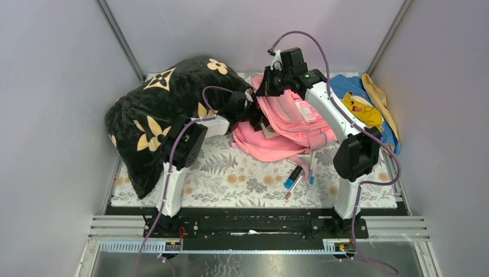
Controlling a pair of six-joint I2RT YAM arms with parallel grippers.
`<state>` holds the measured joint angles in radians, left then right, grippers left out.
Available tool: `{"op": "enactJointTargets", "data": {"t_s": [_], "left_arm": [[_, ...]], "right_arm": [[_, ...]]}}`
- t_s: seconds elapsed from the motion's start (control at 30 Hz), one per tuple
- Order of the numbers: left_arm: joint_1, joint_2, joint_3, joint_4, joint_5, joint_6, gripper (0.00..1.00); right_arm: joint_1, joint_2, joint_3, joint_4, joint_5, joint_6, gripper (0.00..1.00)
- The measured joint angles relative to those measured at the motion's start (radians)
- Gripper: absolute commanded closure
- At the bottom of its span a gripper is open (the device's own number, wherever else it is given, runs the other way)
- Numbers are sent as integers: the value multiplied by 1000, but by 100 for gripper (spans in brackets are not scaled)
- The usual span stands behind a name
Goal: Pack the student bag
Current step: Place the book in the student bag.
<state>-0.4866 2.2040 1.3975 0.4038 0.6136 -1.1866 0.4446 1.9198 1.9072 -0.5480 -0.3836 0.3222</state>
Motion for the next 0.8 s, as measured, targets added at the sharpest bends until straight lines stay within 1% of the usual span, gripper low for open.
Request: {"op": "enactJointTargets", "data": {"t_s": [0.03,0.07,0.1,0.27,0.4,0.53,0.57,0.6,0.63,0.67,0.7,0.73,0.77,0.8], "left_arm": [[0,-5,0,-23,-8,15,13],[0,-12,3,-62,-14,31,3],[-1,-22,6,-103,-20,48,1],[-2,-116,16,-312,-66,141,1],[-2,-195,15,-457,-132,211,1],[-2,-227,12,-548,-185,275,1],[-2,-229,12,-566,-196,291,3],[-2,-229,11,-576,-202,301,9],[-2,-229,6,-582,-208,310,20],[-2,-229,-1,-585,-211,315,36],[-2,-229,-14,-584,-213,326,56],[-2,-230,-27,-582,-214,329,70],[-2,-230,-38,-581,-215,332,81],[-2,-229,-47,-582,-215,331,82]], "right_arm": [[0,0,-2,1,0,0,100],[0,0,-3,2,0,1,100],[0,0,-5,2,-1,1,100],[0,3,-17,7,0,8,100],[0,3,-31,32,-3,27,100],[0,9,-31,32,-3,32,100],[0,13,-31,32,-3,34,100],[0,16,-31,32,-3,35,100],[0,20,-31,32,-3,37,100],[0,24,-31,33,-3,39,100],[0,27,-33,34,-3,42,100],[0,28,-37,35,-3,43,100],[0,28,-43,36,-3,46,100],[0,28,-49,38,-4,49,100]]}}
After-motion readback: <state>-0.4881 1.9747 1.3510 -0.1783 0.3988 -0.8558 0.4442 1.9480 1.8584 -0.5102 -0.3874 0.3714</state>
